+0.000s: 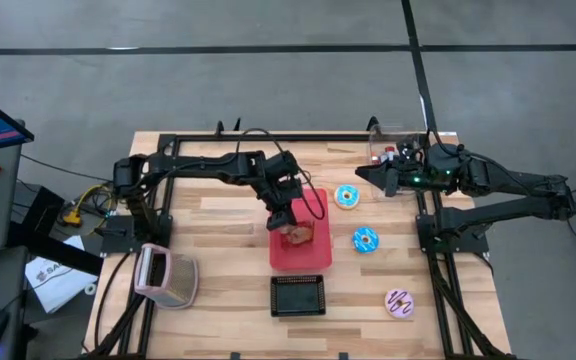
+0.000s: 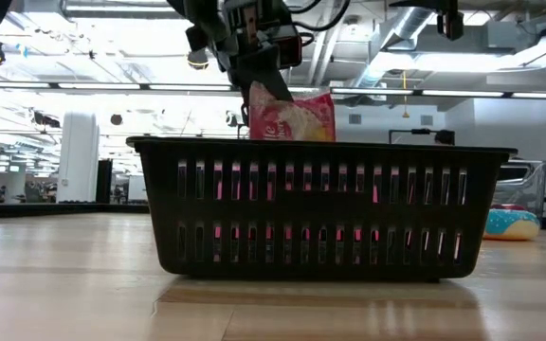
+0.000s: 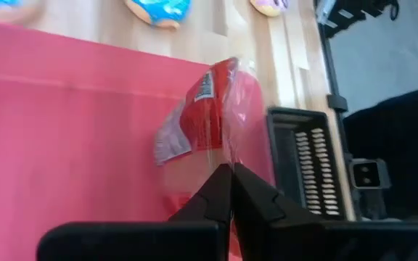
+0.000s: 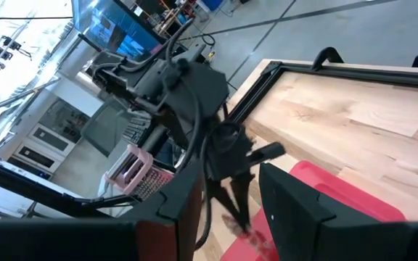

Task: Pick & Place Food Item
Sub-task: Put the red popcorn bag into the red bin, then put the top blue donut into the black bin

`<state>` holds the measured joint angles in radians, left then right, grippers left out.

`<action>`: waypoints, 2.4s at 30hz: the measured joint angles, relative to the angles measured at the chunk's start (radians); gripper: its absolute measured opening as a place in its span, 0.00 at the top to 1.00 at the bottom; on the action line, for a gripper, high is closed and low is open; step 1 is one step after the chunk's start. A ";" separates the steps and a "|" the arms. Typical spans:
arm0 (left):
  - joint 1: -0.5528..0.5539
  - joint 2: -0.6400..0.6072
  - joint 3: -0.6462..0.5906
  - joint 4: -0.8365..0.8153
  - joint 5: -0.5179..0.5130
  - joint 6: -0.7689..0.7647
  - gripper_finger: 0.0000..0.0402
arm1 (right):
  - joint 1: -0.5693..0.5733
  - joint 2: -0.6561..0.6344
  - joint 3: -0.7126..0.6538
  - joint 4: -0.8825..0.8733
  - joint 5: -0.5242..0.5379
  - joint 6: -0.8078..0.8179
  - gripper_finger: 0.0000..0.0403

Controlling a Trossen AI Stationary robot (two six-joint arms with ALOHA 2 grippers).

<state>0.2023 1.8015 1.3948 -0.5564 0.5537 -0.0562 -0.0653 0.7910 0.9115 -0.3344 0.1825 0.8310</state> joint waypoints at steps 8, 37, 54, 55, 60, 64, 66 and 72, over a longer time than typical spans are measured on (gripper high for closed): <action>0.074 0.000 -0.001 0.046 -0.019 0.071 1.00 | -0.004 0.000 0.000 0.000 0.002 0.000 0.67; 0.067 0.000 -0.111 0.160 0.017 0.149 0.66 | -0.003 0.000 0.000 0.003 0.028 0.011 0.67; 0.192 -0.167 -0.111 0.148 -0.207 0.162 0.59 | -0.013 0.000 0.000 -0.006 0.028 -0.024 0.67; 0.204 -0.192 -0.111 0.146 -0.211 0.160 0.58 | -0.017 0.000 0.000 -0.018 0.026 -0.039 0.67; 0.230 -0.315 -0.111 0.122 -0.229 0.112 0.56 | -0.017 0.022 0.000 -0.142 -0.011 -0.111 0.67; 0.199 -0.399 -0.111 0.053 -0.299 0.090 0.54 | -0.014 0.068 0.000 -0.191 -0.114 -0.248 0.67; 0.164 -0.430 -0.111 0.017 -0.356 0.100 0.54 | -0.006 0.098 0.000 -0.201 -0.148 -0.320 0.66; 0.044 -0.515 -0.111 -0.119 -0.578 0.098 0.50 | 0.014 0.187 0.059 -0.355 -0.160 -0.528 0.58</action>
<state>0.2459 1.2864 1.2842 -0.6750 -0.0245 0.0423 -0.0511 0.9785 0.9710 -0.6895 0.0229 0.3034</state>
